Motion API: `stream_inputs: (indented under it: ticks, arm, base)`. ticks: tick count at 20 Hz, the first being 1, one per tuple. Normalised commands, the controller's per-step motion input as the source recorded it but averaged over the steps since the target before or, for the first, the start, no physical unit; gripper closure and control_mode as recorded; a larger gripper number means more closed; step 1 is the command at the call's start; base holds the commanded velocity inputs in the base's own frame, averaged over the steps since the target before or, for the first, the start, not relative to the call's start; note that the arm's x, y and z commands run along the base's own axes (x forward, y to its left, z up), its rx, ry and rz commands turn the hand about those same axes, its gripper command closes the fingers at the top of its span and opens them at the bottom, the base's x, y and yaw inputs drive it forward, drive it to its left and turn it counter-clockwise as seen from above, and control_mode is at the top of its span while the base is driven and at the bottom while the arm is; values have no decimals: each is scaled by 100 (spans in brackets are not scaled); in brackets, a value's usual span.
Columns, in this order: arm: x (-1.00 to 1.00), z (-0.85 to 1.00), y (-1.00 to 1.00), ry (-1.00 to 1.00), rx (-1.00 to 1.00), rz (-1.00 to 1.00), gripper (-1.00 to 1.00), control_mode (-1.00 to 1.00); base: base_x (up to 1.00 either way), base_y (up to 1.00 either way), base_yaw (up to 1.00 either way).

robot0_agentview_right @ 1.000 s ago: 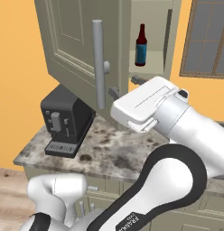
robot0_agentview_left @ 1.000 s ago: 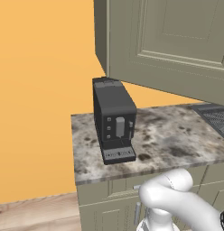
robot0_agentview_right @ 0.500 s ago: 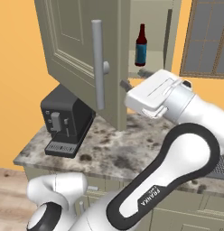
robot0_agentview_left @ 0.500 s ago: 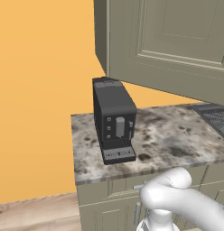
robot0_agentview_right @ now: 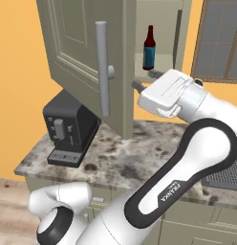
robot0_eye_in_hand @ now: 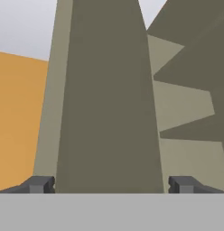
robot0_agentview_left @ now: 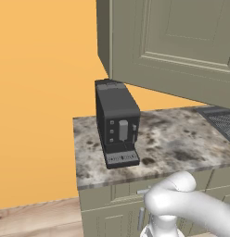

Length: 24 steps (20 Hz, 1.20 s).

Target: Get the candle and the beer from the cabinet and move them to the dining counter.

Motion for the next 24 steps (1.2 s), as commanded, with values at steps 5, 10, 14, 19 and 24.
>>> stream_inputs:
  ticks: [5,10,14,19,24]
  arm:
    - [0,0,53,2,-5,0,-100,-100]
    - [0,-3,62,0,-5,0,-100,-100]
    - [0,-12,80,0,-3,-6,-100,-100]
    - [0,-18,75,0,0,-14,-100,-100]
    - [-3,-20,68,0,0,-22,-100,-100]
  base:
    - [0,0,0]
    - [0,0,0]
    - [0,0,0]
    - [0,0,0]
    - [0,0,0]
